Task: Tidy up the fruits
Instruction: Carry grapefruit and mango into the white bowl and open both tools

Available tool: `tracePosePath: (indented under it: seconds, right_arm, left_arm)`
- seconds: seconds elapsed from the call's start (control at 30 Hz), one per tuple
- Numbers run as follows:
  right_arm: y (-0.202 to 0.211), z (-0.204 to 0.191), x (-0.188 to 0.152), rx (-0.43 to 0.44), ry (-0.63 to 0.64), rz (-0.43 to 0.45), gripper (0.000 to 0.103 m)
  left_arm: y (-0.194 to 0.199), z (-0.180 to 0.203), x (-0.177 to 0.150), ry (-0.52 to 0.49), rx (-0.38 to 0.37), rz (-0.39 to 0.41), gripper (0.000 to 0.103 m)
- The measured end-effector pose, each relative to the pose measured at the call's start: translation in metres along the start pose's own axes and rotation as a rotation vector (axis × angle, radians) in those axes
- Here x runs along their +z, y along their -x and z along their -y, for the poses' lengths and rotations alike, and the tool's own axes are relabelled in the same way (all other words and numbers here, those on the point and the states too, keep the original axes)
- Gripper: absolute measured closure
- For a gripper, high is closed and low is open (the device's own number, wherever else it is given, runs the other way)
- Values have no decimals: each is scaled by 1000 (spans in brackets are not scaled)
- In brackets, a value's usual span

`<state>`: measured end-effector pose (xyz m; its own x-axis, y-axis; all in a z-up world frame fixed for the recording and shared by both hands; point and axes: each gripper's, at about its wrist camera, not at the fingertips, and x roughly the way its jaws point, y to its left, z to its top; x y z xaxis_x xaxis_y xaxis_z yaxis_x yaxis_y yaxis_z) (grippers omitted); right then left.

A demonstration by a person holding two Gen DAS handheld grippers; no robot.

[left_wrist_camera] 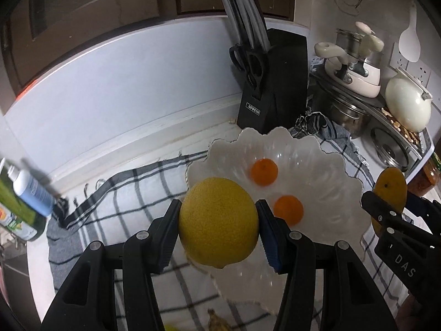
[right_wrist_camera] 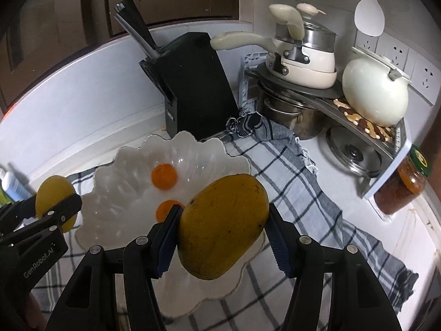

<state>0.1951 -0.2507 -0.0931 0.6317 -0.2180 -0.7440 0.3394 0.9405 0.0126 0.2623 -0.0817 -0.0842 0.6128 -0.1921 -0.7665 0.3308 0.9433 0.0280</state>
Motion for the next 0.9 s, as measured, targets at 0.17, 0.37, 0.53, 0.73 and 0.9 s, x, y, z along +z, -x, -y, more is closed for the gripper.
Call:
tracePosePath:
  seconds: [0.17,0.37,0.53,0.73,0.9]
  right_arm:
    - [-21,0,8,-5,-2,-11,43]
    - [-46,-1,16,-14,-4,-29,43]
    - [-62,-3,19,-9,-7,-51,43]
    - [-78,-6,17,-11,-4,-75,43]
    - [-89,-7,14,-11,-8,-105,43]
  left_arm:
    - [-21,2,10,-6,-6,-14,50]
    - [-46,3,18,-25,-8,-34,50]
    - [-62,4,20,-27,-22,-51,50]
    - [-79,2,16,-27,-33,-82,50]
    - [-91,1,12,-32,-40,-109,50]
